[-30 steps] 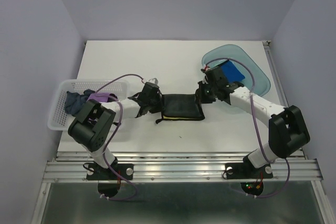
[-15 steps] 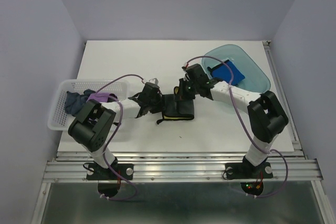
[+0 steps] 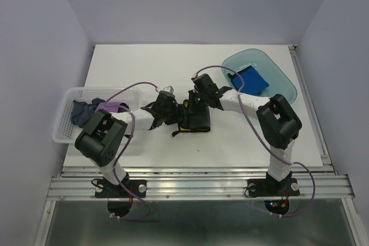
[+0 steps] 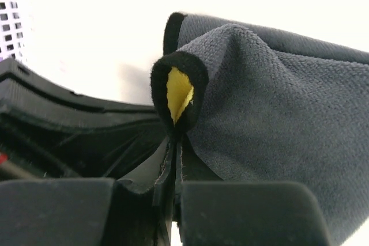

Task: Fold and stack the towels
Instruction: Fold the towel

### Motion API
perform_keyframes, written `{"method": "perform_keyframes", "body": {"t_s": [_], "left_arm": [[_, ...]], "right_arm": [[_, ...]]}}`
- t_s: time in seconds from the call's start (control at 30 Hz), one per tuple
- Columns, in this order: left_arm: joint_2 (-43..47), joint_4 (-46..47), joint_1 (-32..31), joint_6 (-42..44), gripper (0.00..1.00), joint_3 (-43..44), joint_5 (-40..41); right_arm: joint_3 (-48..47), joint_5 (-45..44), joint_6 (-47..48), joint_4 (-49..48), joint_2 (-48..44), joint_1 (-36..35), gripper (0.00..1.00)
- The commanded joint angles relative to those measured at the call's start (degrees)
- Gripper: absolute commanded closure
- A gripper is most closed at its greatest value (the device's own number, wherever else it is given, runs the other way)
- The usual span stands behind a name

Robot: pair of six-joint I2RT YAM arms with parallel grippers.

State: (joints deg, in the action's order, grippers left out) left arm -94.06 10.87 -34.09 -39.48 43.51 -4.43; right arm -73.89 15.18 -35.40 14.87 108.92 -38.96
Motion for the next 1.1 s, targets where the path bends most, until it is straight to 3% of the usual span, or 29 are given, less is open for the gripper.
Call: {"method": "perform_keyframes", "body": {"t_s": [0.0, 0.2, 0.4, 0.43, 0.47, 0.57, 0.8, 0.87, 0.93, 0.97, 1.07], "left_arm": [[1.78, 0.99, -0.54, -0.07, 0.94, -0.97, -0.32], [2.65, 0.90, -0.63, -0.07, 0.92, -0.97, -0.41], [3.88, -0.76, -0.63, 0.46, 0.89, -0.53, 0.38], [4.32, -1.20, -0.63, 0.37, 0.85, -0.27, 1.25], [5.28, -1.99, -0.63, 0.20, 0.69, -0.18, 1.70], [7.22, -2.96, -0.63, -0.15, 0.47, -0.35, 3.37], [12.49, -5.34, -0.63, -0.42, 0.34, -1.14, 5.22], [13.37, -5.34, -0.81, -0.50, 0.28, -1.58, 5.30], [14.60, -5.34, -1.24, -0.50, 0.25, -1.49, 5.65], [14.87, -5.34, -1.42, -0.42, 0.18, -1.58, 5.83], [14.35, -5.16, -2.73, 0.28, 0.11, -0.53, 6.10]], "right_arm": [[-4.07, -1.12, -1.08, -2.92, 1.55, -0.85, 0.99], [-3.90, -2.35, -2.31, -4.33, 3.57, -1.03, 0.96], [-4.25, -1.82, -2.31, -4.24, 4.80, -0.94, 0.78], [-4.77, -1.56, -2.22, -3.89, 4.89, -1.03, 0.75], [-5.04, -1.47, -2.05, -3.37, 4.81, -1.03, 0.73], [-5.65, -0.59, -1.34, -3.01, 4.02, -1.03, 0.59], [-7.24, 0.29, 0.85, -1.34, -2.20, -0.94, 0.26], [-6.89, -2.68, 1.12, -0.38, -4.32, -0.94, 0.00], [-6.19, -6.28, 1.21, 0.85, -7.30, -0.51, 0.00], [-5.75, -7.17, 1.21, 1.64, -8.37, -0.24, 0.00], [-1.28, -8.67, 0.16, 0.34, -12.84, 1.86, 0.00]]}}
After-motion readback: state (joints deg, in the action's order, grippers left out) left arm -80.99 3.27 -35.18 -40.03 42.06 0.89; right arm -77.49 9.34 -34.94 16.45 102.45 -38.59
